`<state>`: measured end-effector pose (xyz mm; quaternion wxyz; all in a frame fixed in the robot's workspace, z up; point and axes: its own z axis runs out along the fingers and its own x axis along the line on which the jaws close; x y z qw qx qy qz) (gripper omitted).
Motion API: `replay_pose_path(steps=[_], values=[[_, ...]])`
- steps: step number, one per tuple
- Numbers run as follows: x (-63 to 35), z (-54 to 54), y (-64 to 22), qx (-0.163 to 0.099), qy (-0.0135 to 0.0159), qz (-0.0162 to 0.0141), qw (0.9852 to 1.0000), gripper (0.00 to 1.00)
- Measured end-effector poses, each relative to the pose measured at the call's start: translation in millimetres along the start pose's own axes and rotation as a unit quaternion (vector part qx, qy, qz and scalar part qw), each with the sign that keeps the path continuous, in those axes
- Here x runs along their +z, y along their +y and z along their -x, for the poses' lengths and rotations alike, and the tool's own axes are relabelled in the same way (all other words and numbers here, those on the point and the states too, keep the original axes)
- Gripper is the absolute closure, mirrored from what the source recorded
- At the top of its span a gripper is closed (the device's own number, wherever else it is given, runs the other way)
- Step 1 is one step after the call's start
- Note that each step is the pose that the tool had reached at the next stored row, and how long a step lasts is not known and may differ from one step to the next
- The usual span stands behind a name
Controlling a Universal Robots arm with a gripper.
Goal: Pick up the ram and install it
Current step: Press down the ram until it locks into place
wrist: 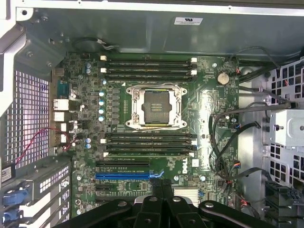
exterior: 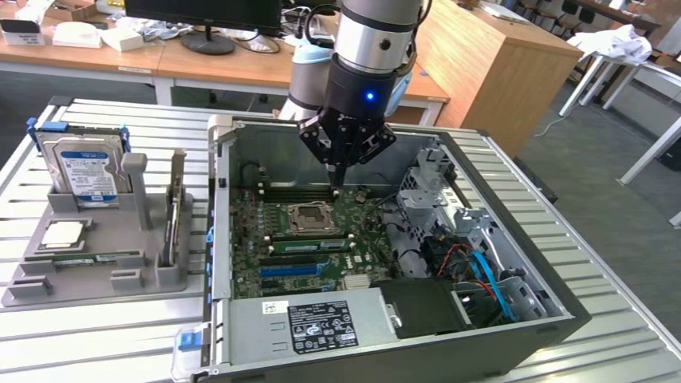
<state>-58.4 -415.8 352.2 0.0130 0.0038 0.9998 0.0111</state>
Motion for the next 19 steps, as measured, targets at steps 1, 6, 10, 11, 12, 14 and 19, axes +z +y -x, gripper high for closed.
replay_pose_path(steps=[1,6,10,11,12,14,19], values=[[0.0,0.0,0.0,0.0,0.0,0.0,1.0,0.9],[0.0,0.0,0.0,-0.002,0.0001,0.0001,1.0,0.9],[0.0,0.0,0.0,-0.005,0.0001,0.0001,1.0,0.9],[0.0,0.0,0.0,-0.006,0.0002,0.0002,1.0,0.9],[0.0,0.0,0.0,-0.007,0.0002,0.0002,1.0,0.9],[0.0,0.0,0.0,-0.008,0.0003,0.0002,1.0,0.9],[0.0,0.0,0.0,-0.009,0.0003,0.0002,1.0,0.9]])
